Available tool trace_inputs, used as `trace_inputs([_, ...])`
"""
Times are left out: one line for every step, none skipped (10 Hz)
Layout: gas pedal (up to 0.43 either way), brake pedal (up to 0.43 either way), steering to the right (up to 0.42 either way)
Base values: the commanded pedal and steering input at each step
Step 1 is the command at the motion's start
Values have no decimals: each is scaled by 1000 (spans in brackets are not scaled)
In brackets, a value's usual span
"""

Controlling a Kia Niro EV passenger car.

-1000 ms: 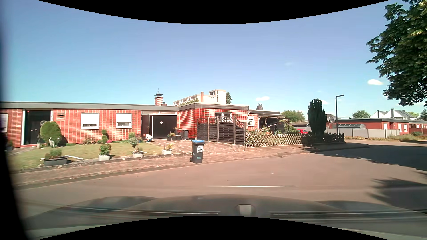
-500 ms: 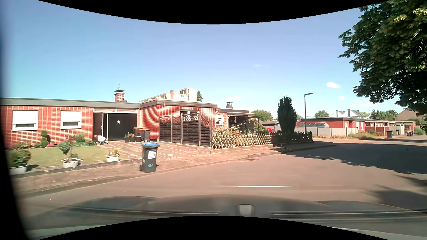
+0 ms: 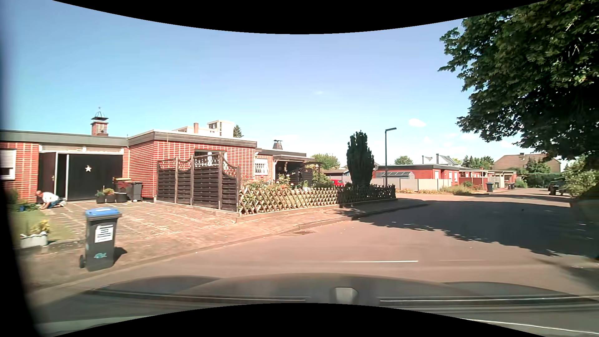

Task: Follow the waypoints while adhering to traffic rules and regulations

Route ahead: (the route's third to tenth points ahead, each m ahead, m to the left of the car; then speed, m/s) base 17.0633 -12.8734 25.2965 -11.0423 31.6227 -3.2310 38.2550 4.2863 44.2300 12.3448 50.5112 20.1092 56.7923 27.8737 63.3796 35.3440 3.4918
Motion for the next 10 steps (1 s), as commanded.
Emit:
trace_inputs([0, 6, 376])
trace_inputs([0, 6, 376])
trace_inputs([0, 6, 376])
trace_inputs([0, 6, 376])
trace_inputs([0, 6, 375])
trace_inputs([0, 6, 375])
trace_inputs([0, 6, 375])
trace_inputs([0, 6, 375])
trace_inputs([0, 6, 375])
trace_inputs([0, 6, 374])
